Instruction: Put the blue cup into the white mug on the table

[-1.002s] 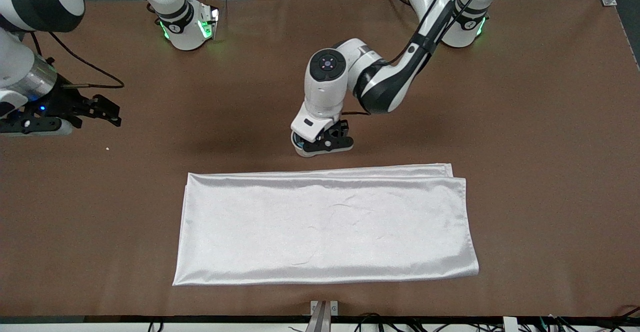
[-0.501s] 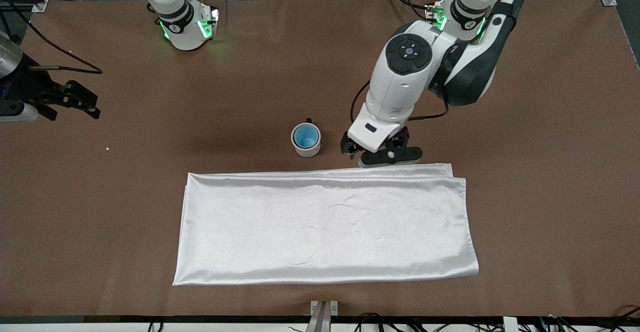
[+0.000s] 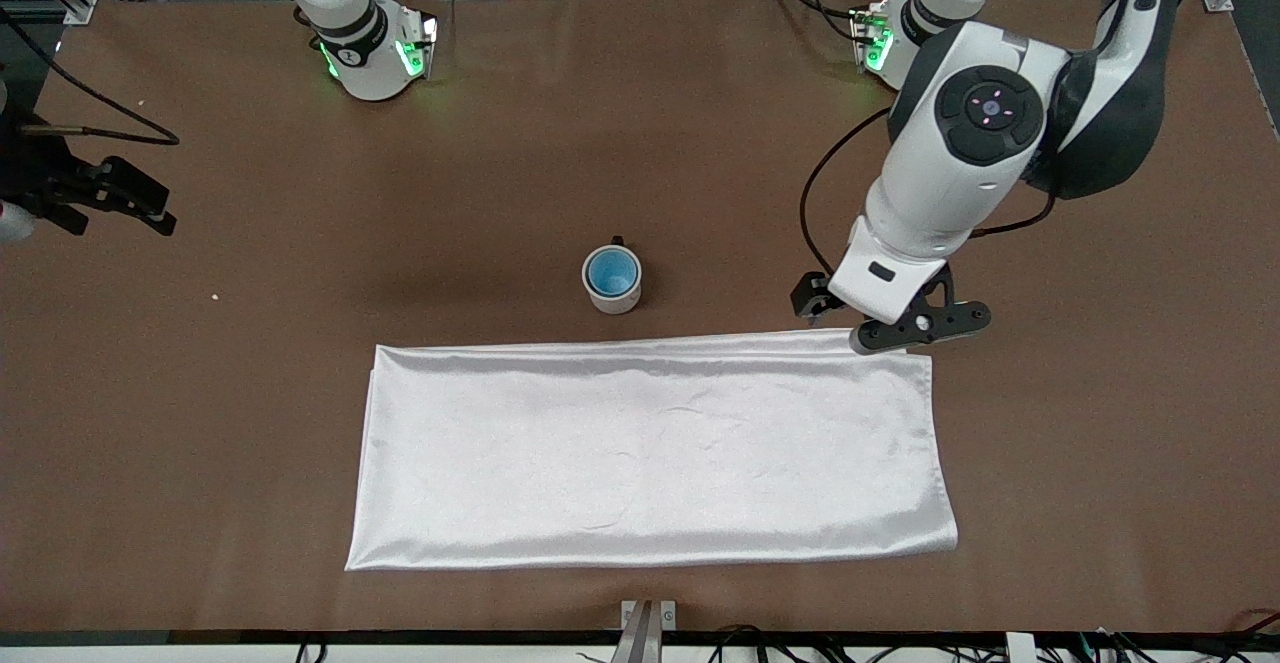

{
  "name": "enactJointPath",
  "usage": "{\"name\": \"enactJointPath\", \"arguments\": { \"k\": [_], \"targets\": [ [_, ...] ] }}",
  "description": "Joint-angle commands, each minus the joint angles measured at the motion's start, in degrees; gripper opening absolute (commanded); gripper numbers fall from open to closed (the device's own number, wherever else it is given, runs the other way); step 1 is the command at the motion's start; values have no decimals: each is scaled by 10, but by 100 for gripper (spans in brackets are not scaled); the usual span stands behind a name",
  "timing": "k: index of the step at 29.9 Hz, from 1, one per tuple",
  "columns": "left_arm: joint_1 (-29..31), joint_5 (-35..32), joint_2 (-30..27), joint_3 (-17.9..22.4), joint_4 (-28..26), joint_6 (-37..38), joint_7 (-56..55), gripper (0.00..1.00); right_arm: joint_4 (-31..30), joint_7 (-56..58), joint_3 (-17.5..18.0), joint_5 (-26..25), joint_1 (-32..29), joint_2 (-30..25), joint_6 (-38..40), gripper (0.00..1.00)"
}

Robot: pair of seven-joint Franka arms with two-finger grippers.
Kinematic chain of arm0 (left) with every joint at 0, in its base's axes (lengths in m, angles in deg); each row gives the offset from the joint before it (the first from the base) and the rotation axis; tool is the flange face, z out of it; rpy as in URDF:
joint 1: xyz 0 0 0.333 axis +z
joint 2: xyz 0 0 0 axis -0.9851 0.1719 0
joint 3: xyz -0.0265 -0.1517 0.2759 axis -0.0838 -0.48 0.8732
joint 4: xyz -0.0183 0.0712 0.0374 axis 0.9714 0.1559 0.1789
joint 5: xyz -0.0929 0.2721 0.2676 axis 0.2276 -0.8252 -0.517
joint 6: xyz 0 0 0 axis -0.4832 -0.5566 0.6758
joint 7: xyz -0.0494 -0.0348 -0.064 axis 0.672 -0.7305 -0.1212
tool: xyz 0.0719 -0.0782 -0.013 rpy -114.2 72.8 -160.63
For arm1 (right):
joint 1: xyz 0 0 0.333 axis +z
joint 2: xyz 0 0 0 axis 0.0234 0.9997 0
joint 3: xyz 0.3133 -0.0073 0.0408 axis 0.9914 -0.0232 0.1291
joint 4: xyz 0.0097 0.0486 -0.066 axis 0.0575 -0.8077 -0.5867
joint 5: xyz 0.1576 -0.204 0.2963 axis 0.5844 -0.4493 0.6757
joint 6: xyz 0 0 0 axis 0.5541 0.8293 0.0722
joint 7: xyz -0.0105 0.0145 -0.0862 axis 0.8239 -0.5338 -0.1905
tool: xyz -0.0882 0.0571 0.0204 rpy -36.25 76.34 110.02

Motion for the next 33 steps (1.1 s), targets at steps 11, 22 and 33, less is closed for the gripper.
{"name": "enactJointPath", "arguments": {
  "k": [11,22,33],
  "targets": [
    [83,-13,-44,-6,-17,14,158,100,25,-63,7,-8,2,10,32,100],
    [128,-4,-65,-8,-16,32,235,100,22,-56,9,-7,5,12,38,100],
    [207,-2,-94,-57,-17,72,244,100,23,-56,9,-6,6,18,36,100]
  ]
}}
